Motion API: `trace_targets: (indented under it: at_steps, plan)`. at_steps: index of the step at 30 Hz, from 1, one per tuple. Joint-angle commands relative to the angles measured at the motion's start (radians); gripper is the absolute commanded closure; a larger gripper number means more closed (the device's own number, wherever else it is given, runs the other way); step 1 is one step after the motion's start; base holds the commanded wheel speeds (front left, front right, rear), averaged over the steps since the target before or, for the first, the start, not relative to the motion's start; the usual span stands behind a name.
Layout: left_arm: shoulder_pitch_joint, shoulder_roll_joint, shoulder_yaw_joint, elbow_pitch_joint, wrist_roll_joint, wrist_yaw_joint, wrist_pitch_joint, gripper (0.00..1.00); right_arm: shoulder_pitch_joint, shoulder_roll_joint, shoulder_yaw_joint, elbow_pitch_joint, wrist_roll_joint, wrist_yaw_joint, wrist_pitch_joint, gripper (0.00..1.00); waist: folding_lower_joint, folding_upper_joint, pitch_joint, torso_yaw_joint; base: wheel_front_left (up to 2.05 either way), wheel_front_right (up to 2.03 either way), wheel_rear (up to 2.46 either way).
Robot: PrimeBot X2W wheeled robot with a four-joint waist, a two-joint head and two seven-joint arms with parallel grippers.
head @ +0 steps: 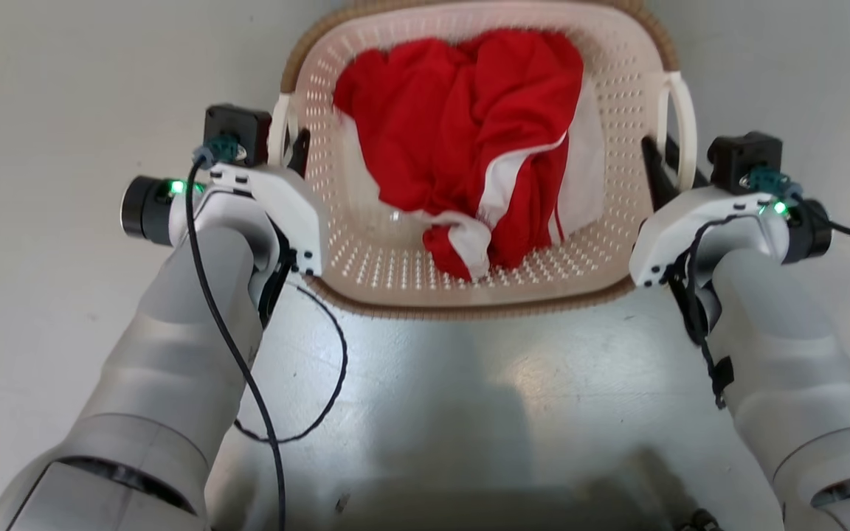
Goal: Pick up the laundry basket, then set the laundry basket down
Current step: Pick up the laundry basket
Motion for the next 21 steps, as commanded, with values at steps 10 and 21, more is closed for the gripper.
trace_targets:
  at_steps: [10, 21]
  plan:
    - [0.141, 0.023, -0.078, 0.01, -0.018, -0.005, 0.064, 1.0, 0.136, 0.014, 0.201, 0.029, 0.156, 0.007, 0.066, 1.0, 0.0, 0.0, -0.189, -0.059, 0.0, 0.0, 0.0]
    - [0.288, 0.023, -0.13, 0.019, -0.055, -0.007, 0.135, 1.0, 0.267, 0.014, 0.398, -0.033, 0.311, 0.007, 0.176, 1.0, 0.0, 0.0, -0.414, -0.106, 0.0, 0.0, 0.0]
